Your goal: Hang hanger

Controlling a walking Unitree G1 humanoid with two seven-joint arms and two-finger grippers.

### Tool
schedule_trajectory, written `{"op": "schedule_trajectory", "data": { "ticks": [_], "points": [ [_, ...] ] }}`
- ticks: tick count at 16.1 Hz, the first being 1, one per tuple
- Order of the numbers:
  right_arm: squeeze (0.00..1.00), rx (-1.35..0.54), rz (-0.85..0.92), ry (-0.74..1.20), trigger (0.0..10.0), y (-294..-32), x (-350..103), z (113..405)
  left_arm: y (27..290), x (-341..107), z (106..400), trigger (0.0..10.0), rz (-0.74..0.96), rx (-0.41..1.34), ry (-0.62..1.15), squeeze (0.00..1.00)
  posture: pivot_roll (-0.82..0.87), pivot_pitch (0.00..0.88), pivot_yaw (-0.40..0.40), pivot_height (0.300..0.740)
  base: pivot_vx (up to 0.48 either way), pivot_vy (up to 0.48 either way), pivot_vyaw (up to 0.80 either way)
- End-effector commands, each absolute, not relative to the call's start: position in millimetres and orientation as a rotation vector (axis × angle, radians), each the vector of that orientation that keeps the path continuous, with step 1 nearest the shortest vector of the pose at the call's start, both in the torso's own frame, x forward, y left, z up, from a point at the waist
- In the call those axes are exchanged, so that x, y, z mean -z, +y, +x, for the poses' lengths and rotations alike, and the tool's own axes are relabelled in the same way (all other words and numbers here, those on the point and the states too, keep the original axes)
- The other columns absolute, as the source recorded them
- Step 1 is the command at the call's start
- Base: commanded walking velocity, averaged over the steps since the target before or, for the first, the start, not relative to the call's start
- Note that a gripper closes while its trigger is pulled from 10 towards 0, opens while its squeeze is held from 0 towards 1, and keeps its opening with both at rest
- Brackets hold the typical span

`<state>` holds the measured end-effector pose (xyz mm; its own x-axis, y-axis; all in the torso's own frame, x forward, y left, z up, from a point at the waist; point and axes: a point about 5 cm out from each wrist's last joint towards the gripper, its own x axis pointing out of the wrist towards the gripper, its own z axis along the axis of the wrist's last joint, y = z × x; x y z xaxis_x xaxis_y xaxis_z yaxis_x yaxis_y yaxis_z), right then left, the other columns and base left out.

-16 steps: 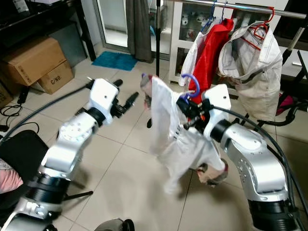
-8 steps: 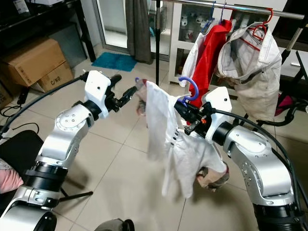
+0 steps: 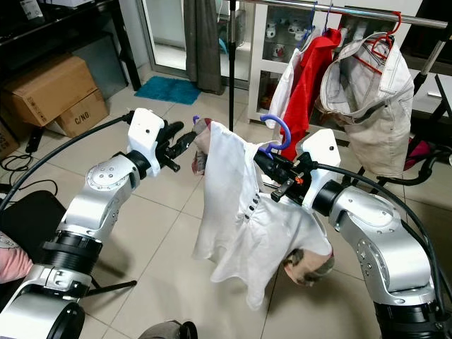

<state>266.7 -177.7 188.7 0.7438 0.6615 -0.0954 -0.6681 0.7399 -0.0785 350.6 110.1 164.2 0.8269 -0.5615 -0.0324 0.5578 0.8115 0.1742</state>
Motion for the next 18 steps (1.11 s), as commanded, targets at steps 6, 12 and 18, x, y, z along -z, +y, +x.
{"op": "schedule_trajectory", "data": {
  "ticks": [6,12,18],
  "points": [
    [0.0,-0.751,-0.123,0.019,10.0,-179.0,-201.0,261.9,110.2,-167.8,360.7,3.7,0.182,0.603,-0.013,0.0,-0.1,0.0,0.073,0.74,0.0,0.0,0.0],
    [0.0,-0.764,-0.124,0.017,10.0,-177.4,-202.0,261.6,105.8,-165.4,362.9,10.0,0.185,0.657,-0.005,0.0,-0.1,0.0,0.073,0.74,0.0,0.0,0.0],
    [0.0,-0.77,-0.124,0.016,10.0,-176.6,-201.4,260.0,109.6,-167.8,359.4,10.0,0.135,0.653,-0.04,1.0,-0.1,0.0,0.077,0.74,0.0,0.0,0.0]
  ]
}}
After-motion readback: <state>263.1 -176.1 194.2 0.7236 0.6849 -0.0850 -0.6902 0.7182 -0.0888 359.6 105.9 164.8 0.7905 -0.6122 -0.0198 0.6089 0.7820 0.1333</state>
